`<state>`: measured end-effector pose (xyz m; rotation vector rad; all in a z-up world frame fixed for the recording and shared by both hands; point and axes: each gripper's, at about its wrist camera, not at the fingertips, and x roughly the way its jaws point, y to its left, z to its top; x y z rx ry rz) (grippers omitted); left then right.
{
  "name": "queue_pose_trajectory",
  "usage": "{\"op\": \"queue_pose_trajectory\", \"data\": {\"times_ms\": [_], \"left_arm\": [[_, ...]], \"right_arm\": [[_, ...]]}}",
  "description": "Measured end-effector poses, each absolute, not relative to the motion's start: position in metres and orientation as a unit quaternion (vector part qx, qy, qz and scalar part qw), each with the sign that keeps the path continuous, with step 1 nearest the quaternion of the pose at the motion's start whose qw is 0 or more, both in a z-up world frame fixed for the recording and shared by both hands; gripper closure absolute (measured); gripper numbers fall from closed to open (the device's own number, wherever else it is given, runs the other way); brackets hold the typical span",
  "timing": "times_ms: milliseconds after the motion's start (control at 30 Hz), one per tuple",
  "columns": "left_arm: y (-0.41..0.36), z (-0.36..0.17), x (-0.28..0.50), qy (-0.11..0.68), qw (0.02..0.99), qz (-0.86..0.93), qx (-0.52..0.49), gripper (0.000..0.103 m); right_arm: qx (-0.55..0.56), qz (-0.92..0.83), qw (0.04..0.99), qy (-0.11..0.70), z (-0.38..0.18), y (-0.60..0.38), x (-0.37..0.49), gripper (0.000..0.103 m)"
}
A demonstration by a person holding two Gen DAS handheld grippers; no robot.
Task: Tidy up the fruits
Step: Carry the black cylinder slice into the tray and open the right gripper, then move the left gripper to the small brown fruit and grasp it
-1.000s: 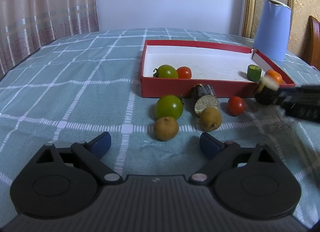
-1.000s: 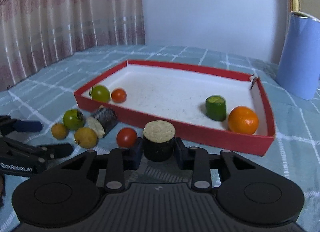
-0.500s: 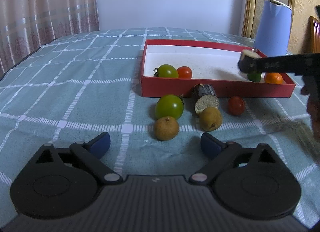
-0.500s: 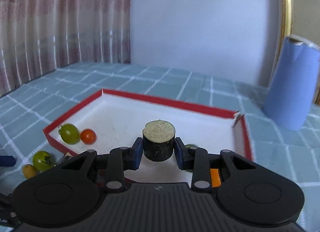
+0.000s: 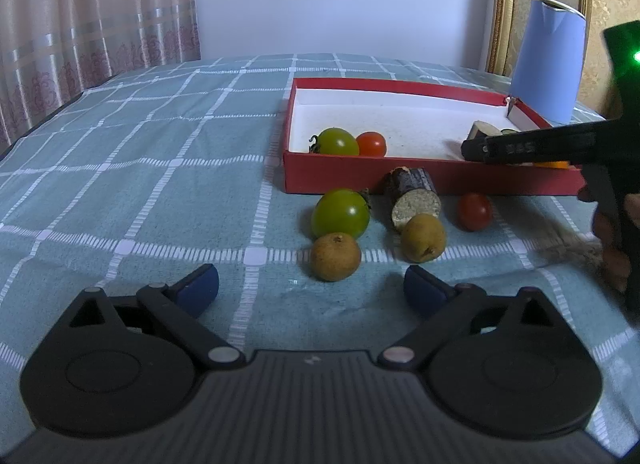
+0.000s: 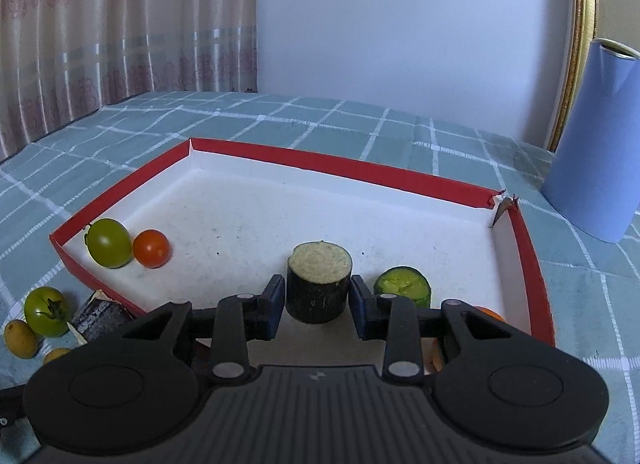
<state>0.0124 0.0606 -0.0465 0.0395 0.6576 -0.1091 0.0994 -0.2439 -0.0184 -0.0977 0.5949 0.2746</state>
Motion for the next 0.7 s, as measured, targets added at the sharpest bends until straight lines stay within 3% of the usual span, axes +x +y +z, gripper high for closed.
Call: {"op": "queue_pose_trajectory", "data": {"times_ms": [67, 233, 600, 700], "left_arm": [[0.061, -0.047, 0.012, 0.322, 0.945, -0.053, 0.019, 0.004], [0.061, -0.046, 0.012, 0.322, 0.945, -0.054, 0.019, 0.004], [0.055, -0.044, 0.01, 0.317, 0.947, -0.037, 0.036, 0.004], [0.05, -0.042, 0.01, 0.312, 0.949, -0.03, 0.046, 0.01]], "right_arm": [[-0.034, 0.135, 0.948, 0.287, -0.013, -0.25, 0.092, 0.051], [-0.002, 0.119, 0.958, 0.261, 0.003, -0.277, 0.054, 0.033], [-0.009, -0.018, 0.962, 0.271, -0.014, -0.34, 0.009, 0.033], [0.002, -0.047, 0.957, 0.287, -0.022, -0.353, 0.012, 0.033]]}}
